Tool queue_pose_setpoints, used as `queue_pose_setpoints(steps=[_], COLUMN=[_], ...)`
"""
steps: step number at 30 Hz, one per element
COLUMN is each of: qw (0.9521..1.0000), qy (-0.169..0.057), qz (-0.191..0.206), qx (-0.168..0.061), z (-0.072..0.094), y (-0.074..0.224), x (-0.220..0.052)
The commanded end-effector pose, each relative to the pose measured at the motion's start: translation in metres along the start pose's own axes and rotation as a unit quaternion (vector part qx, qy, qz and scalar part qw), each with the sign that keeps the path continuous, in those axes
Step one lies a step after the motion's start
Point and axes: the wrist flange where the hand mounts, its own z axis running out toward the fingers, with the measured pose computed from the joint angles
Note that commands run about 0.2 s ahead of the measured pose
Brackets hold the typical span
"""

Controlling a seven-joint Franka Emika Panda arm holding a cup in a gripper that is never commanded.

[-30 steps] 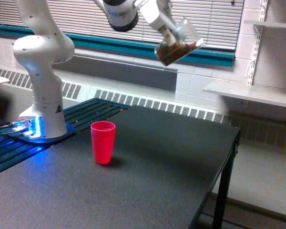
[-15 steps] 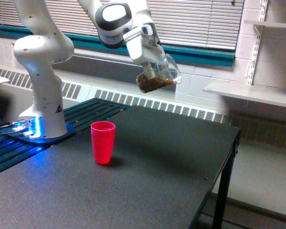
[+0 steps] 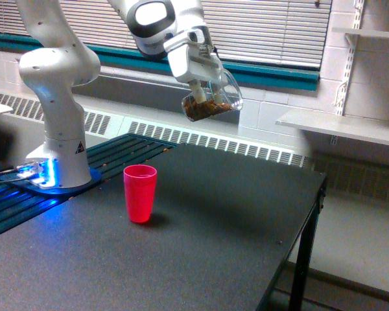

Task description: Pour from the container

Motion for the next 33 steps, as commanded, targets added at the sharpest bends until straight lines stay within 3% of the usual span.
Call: queue_pose_setpoints(steps=[1, 13, 22, 33], qw=[0.9994, 0.9982, 0.9967, 0.9945], qy=[-0.013, -0.048, -0.059, -0.077], qz=[-0.030, -0.014, 0.005, -0.001], qx=[-0.006, -0.033, -0.057, -0.071], z=[-0.006, -0.003, -0.002, -0.005], y=[-0.001, 0.019, 0.038, 0.047], x=[-0.008, -0.020, -0.016, -0.024])
